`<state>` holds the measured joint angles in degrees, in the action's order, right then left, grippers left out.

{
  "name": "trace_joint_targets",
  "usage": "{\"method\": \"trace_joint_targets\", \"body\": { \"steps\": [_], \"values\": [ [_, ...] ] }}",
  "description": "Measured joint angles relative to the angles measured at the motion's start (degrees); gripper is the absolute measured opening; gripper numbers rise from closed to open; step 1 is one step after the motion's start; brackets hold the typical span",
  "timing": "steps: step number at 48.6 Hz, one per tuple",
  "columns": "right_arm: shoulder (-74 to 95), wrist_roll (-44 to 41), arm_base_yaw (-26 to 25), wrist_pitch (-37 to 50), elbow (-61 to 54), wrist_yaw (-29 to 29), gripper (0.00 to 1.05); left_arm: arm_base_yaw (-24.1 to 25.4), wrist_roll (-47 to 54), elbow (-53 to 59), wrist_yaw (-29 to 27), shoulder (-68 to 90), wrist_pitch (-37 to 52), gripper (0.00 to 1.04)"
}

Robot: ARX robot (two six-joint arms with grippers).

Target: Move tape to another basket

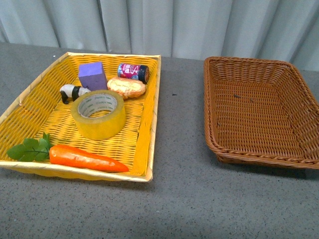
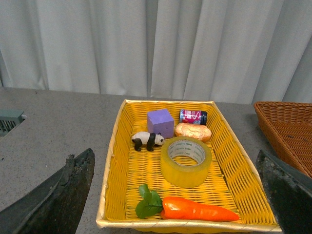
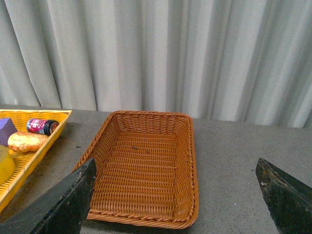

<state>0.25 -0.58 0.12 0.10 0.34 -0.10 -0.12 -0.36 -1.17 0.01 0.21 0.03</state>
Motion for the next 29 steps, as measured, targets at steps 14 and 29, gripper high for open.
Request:
{"method": "trace_joint_targets", "body": {
  "steps": [14,29],
  "values": [
    [0.0,0.0,0.0,0.0,0.0,0.0,0.96,-4.0,-8.2,-0.6,-16.7,6.1,-1.2,0.98],
    [0.0,0.0,0.0,0.0,0.0,0.0,0.96,2.9,-14.6,-9.7,-7.1,50.4,31.3,0.98]
  ]
}}
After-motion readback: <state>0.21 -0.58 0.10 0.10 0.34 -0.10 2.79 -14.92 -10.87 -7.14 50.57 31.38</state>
